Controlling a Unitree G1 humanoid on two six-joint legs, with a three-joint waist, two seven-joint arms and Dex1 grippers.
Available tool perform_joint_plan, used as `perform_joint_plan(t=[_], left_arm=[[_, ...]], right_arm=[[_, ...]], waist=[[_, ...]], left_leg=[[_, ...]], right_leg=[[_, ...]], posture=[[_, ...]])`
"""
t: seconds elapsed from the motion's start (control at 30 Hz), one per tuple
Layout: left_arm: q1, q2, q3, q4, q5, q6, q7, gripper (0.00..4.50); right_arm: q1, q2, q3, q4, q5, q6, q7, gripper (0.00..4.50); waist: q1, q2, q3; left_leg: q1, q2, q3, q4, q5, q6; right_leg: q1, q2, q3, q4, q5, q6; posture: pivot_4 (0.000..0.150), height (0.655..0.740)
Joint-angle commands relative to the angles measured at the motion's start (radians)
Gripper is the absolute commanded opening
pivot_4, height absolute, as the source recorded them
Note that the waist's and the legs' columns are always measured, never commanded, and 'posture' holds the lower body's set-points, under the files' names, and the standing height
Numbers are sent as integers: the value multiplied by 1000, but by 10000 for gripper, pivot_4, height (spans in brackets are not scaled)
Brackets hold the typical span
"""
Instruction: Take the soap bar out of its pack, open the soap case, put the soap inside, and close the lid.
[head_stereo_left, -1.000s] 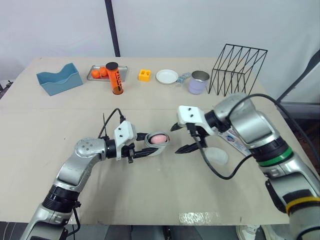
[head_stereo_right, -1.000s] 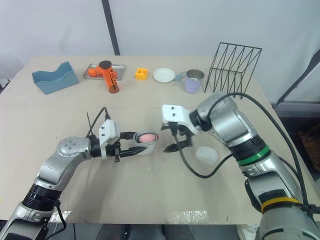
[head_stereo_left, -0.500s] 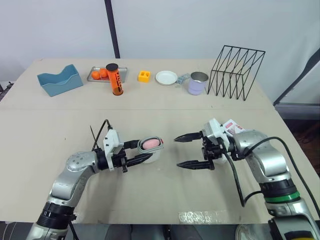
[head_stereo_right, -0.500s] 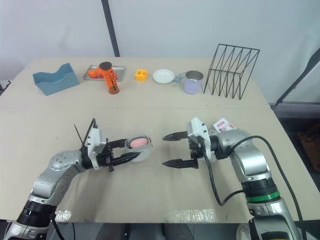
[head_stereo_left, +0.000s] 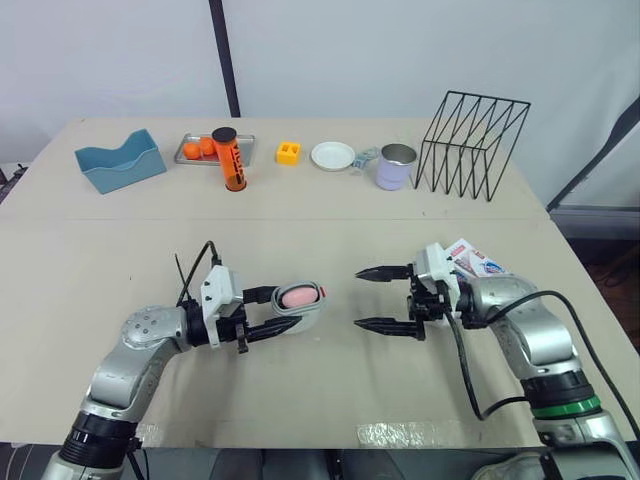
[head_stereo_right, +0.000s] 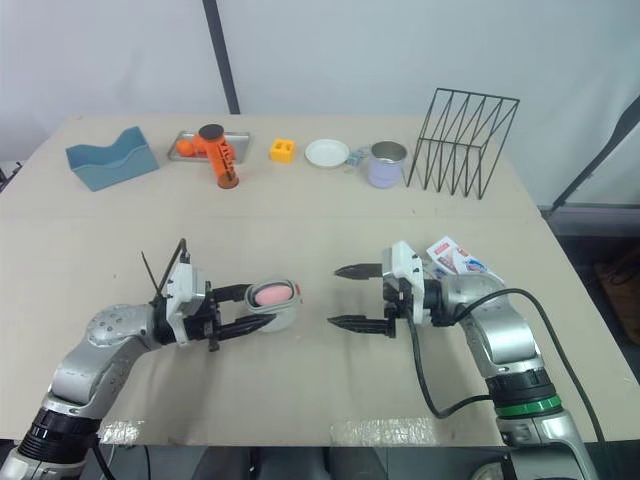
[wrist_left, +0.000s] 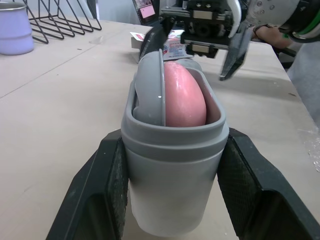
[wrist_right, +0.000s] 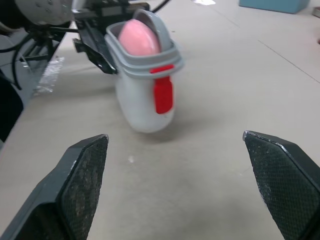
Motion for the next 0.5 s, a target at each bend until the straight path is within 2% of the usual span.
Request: perform_joint_plan(t=[0.03, 0.5], left_arm=[[-1, 19, 20, -53, -30, -25, -23, 19671], [-1, 72, 10, -92, -72, 0, -83, 19671]], right_arm=[[-23, -56, -53, 2, 1, -4, -9, 44475], [-17, -310, -69, 88, -122, -12, 9, 44475]], waist=[[0, 0, 0], [0, 0, 0]], left_leg=[[0, 0, 0, 0, 0, 0], [0, 0, 1, 0, 0, 0]], right_leg=[[0, 0, 0, 0, 0, 0], [0, 0, 1, -1, 0, 0]], posture=[[1500, 7400], [1500, 7400]])
